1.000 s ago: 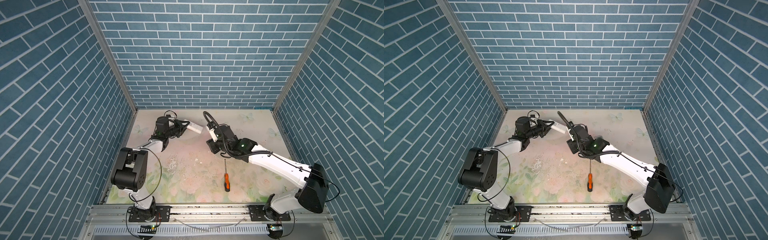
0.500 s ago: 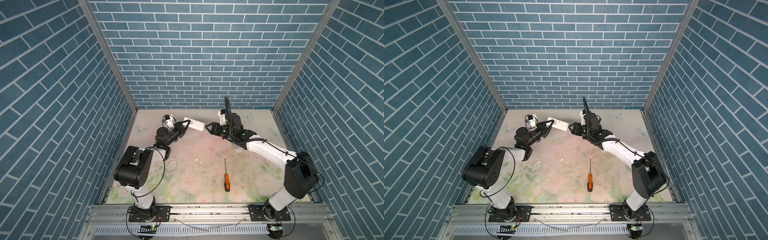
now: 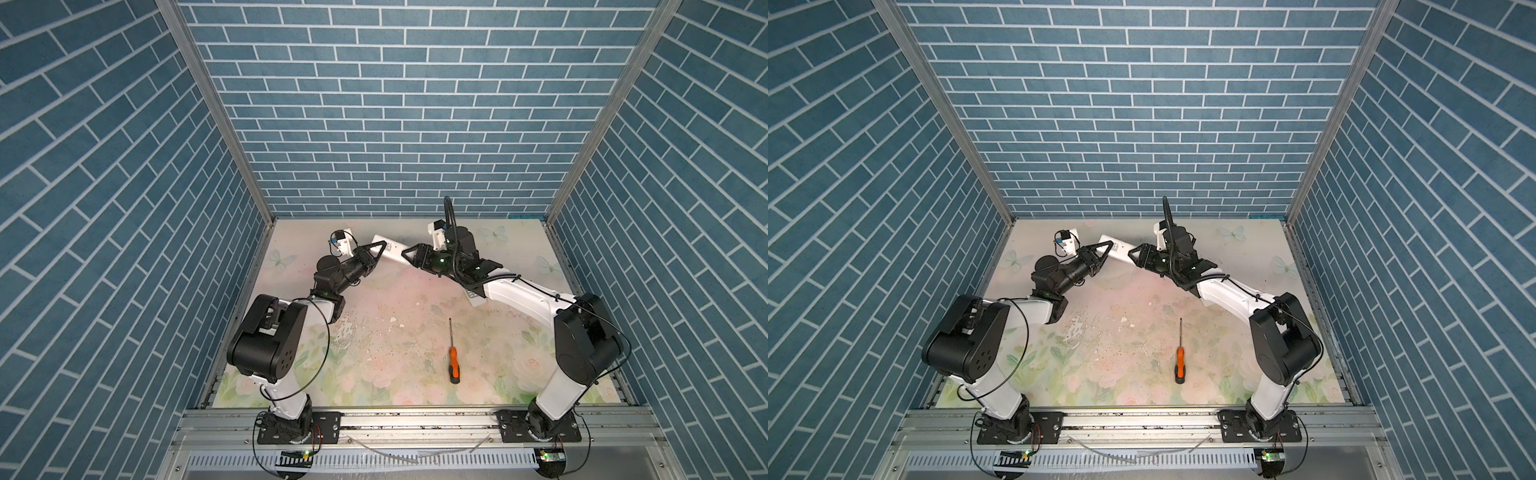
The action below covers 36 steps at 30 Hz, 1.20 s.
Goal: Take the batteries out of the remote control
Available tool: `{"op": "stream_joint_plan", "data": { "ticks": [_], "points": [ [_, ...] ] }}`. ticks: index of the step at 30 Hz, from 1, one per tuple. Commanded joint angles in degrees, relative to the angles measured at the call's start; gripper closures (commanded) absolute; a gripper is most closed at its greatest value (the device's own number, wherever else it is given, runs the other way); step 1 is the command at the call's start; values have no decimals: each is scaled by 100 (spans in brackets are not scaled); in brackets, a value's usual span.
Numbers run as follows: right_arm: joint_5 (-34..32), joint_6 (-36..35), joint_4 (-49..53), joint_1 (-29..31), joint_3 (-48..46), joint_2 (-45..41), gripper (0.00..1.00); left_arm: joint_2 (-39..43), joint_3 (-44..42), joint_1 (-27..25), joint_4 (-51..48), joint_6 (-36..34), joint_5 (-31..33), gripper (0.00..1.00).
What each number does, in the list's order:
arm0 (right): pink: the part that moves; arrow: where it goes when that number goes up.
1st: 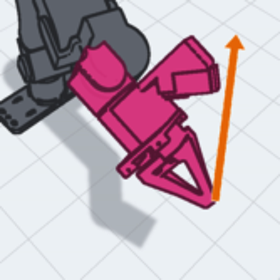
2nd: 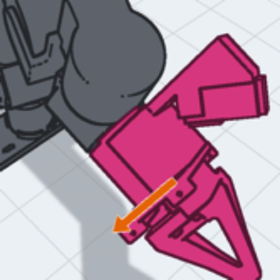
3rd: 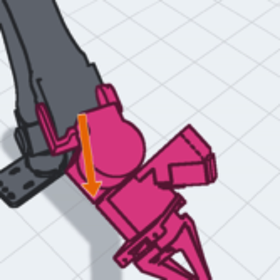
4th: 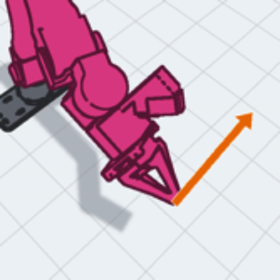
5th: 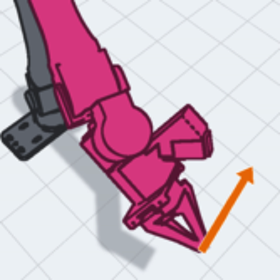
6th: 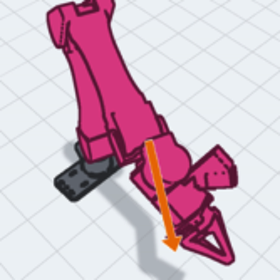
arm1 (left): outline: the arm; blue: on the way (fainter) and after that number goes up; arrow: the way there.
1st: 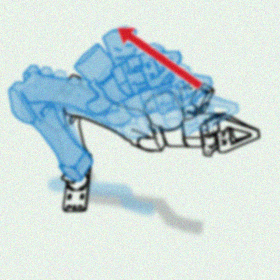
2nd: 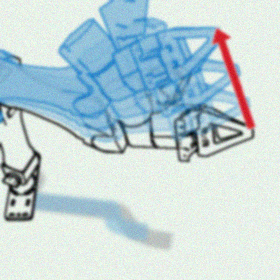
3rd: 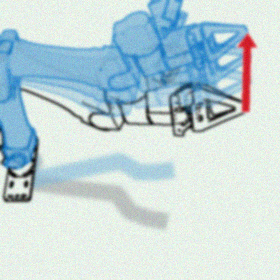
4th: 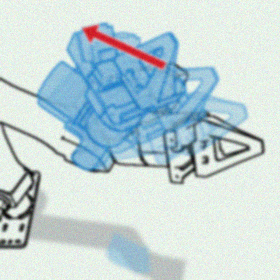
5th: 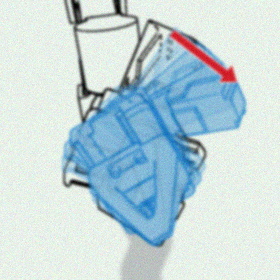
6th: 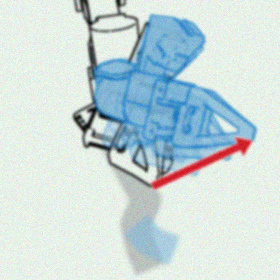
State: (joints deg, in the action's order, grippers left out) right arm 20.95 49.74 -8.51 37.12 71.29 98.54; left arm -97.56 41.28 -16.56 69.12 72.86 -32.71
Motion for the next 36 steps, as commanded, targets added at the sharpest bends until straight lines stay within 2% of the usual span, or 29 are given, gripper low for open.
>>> {"op": "stream_joint_plan", "data": {
  "ticks": [1, 5, 10, 23, 27, 31, 36],
  "points": [
    [111, 238, -160, 22, 357, 116, 48, 227, 91, -41, 75, -150, -89, 100],
    [157, 300, -137, 21, 375, 157, 60, 268, 65, -41, 101, -169, -60, 100],
    [146, 315, -107, 22, 290, 122, 68, 281, 110, -41, 144, -154, -51, 100],
    [226, 282, -54, 21, 106, -109, 73, 321, 148, -39, -129, -375, -95, 100],
    [258, 223, 14, 23, 37, -228, 65, 291, 175, -32, -159, -413, -86, 100],
    [274, 204, 73, 16, -31, -318, 65, 299, 229, -32, -207, -461, -86, 100],
    [274, 196, 86, 23, -104, -407, 73, 299, 276, -23, -262, -500, -95, 100]
  ]
}}
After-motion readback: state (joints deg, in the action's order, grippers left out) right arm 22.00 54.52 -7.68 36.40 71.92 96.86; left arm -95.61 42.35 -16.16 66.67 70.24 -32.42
